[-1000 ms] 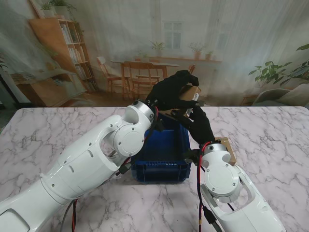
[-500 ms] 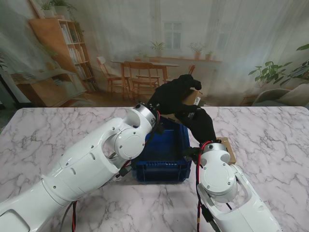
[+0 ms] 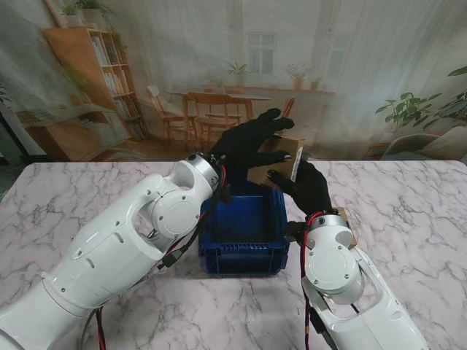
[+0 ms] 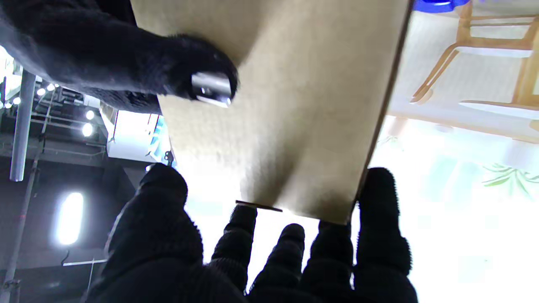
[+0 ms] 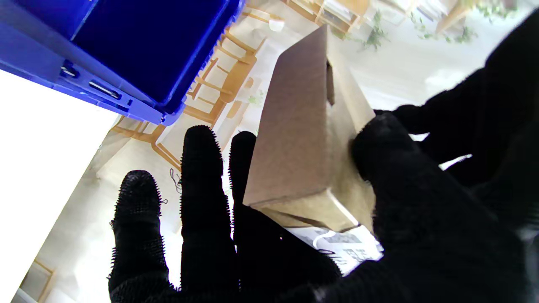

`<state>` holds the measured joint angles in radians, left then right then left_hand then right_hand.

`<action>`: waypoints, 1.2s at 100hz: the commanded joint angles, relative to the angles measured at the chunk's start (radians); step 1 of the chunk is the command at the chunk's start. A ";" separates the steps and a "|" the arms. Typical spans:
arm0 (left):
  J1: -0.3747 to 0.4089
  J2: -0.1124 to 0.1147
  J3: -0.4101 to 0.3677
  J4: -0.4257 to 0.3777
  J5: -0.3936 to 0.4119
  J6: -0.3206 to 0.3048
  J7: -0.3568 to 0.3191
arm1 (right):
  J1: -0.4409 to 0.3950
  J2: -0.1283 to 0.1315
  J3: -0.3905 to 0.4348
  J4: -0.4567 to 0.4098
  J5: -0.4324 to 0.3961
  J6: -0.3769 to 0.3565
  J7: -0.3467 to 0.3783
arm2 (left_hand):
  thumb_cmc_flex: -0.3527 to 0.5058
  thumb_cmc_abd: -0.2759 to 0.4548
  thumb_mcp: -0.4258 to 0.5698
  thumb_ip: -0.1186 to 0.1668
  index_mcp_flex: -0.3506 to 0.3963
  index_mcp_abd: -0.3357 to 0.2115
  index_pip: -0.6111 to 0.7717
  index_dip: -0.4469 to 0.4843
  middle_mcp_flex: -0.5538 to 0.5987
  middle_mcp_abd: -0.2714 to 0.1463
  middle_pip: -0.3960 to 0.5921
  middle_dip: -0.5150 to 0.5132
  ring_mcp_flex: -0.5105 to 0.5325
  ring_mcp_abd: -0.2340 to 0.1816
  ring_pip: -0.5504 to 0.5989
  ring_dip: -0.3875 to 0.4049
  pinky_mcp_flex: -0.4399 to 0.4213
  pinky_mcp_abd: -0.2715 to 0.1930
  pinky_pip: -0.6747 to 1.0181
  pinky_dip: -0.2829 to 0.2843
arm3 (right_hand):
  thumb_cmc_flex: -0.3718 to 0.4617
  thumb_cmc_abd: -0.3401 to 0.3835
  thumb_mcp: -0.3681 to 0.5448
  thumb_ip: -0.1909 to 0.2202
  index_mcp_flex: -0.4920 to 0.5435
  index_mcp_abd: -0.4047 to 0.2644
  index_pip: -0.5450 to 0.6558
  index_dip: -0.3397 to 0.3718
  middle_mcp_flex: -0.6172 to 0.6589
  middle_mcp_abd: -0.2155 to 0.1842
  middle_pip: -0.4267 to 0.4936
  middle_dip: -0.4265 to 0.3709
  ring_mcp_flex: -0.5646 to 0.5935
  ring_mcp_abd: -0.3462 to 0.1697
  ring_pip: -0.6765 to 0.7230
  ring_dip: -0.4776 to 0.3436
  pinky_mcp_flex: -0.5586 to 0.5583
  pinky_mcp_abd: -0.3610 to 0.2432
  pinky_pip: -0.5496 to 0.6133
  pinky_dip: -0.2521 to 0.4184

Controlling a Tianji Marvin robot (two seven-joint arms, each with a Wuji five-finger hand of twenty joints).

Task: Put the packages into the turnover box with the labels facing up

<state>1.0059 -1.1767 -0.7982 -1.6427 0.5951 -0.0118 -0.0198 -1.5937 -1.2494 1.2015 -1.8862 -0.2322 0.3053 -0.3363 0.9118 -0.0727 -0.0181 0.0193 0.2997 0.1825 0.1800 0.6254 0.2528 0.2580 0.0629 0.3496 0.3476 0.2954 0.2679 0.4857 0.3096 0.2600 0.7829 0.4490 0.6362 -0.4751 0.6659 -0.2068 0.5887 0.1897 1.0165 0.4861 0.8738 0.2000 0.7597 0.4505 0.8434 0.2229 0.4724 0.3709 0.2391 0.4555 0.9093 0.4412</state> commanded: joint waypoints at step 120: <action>-0.103 0.097 -0.040 -0.038 -0.243 0.273 -0.463 | 0.145 0.068 -0.037 0.279 -0.426 -0.224 -0.031 | -0.611 0.226 -0.031 -0.066 -0.106 0.192 -0.134 -0.179 0.055 0.141 -0.036 -0.083 0.049 0.176 -0.031 -0.071 -0.019 -0.078 0.001 -0.060 | 0.107 0.065 0.111 -0.013 0.110 -0.362 0.179 0.062 0.024 -0.108 0.005 0.029 0.027 -0.086 0.033 0.023 -0.072 -0.027 -0.003 -0.107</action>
<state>0.9247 -1.0763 -0.8531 -1.6869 0.3697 0.2493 -0.4569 -1.4579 -1.1805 1.1687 -1.6202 -0.6486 0.0876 -0.3602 0.3452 0.1321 -0.0459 -0.0195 0.2511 0.3851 0.0708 0.4521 0.3606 0.3969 0.0404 0.2568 0.3992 0.3731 0.2575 0.4075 0.3166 0.2205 0.7941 0.4073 0.6359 -0.4751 0.6658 -0.2219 0.5992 0.1683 1.0165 0.4859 0.8930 0.1417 0.7597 0.4648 0.8662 0.1723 0.4957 0.3828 0.1875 0.4455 0.9217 0.3516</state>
